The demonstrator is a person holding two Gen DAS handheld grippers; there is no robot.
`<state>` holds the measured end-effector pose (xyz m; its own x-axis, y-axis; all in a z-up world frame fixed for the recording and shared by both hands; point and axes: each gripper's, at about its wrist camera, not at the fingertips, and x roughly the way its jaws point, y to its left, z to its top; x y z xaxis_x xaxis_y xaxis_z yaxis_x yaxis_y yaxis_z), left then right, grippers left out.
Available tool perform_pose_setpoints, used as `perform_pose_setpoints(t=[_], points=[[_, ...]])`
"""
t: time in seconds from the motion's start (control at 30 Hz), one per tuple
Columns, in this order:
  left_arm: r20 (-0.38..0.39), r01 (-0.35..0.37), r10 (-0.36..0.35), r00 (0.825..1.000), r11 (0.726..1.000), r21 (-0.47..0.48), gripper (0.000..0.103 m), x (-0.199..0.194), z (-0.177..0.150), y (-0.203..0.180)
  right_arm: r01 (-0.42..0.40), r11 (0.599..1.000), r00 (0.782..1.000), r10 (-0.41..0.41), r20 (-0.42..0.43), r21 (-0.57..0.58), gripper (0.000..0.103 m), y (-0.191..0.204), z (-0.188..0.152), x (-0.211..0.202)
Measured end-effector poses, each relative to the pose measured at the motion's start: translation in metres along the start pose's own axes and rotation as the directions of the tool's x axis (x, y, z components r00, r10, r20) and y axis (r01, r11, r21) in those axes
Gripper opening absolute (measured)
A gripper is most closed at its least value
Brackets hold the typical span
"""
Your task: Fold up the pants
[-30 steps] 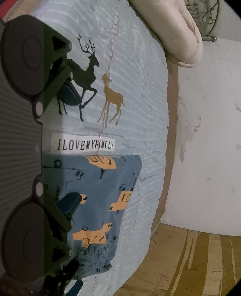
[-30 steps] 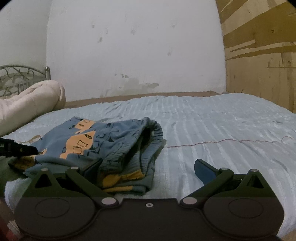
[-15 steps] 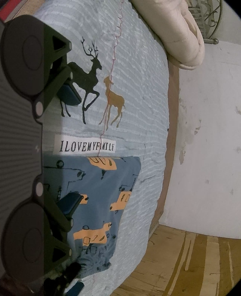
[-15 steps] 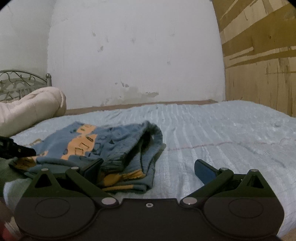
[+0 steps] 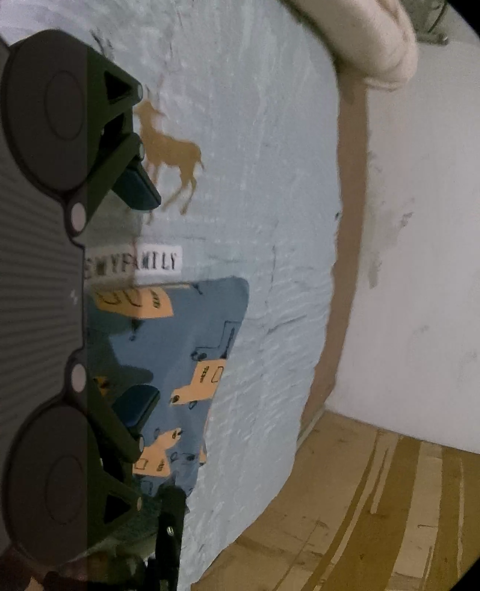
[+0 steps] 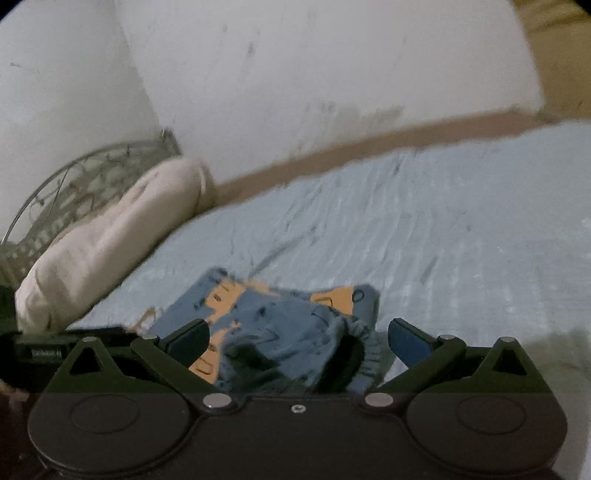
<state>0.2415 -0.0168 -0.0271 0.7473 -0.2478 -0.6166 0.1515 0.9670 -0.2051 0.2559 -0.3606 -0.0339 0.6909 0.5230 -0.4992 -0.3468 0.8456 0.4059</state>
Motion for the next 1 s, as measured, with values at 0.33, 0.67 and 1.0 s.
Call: perform_pose_setpoints(t=[0.33, 0.67, 1.0], points=[[-0.1, 0.075, -0.074, 0.992, 0.997, 0.009, 0.085, 0.017, 0.007, -0.009, -0.066, 0.995, 0.996, 0.07, -0.052, 0.081, 0.081, -0.022, 0.007, 0.016], [-0.112, 0.049, -0.044, 0.993, 0.998, 0.046, 0.018, 0.008, 0.014, -0.019, -0.009, 0.998, 1.0, 0.01, -0.02, 0.068, 0.026, -0.016, 0.004, 0.011], [-0.002, 0.052, -0.052, 0.999, 0.996, 0.068, 0.015, -0.009, 0.047, -0.023, -0.006, 1.0, 0.998, 0.007, 0.065, -0.021, 0.018, 0.012, 0.028, -0.002]])
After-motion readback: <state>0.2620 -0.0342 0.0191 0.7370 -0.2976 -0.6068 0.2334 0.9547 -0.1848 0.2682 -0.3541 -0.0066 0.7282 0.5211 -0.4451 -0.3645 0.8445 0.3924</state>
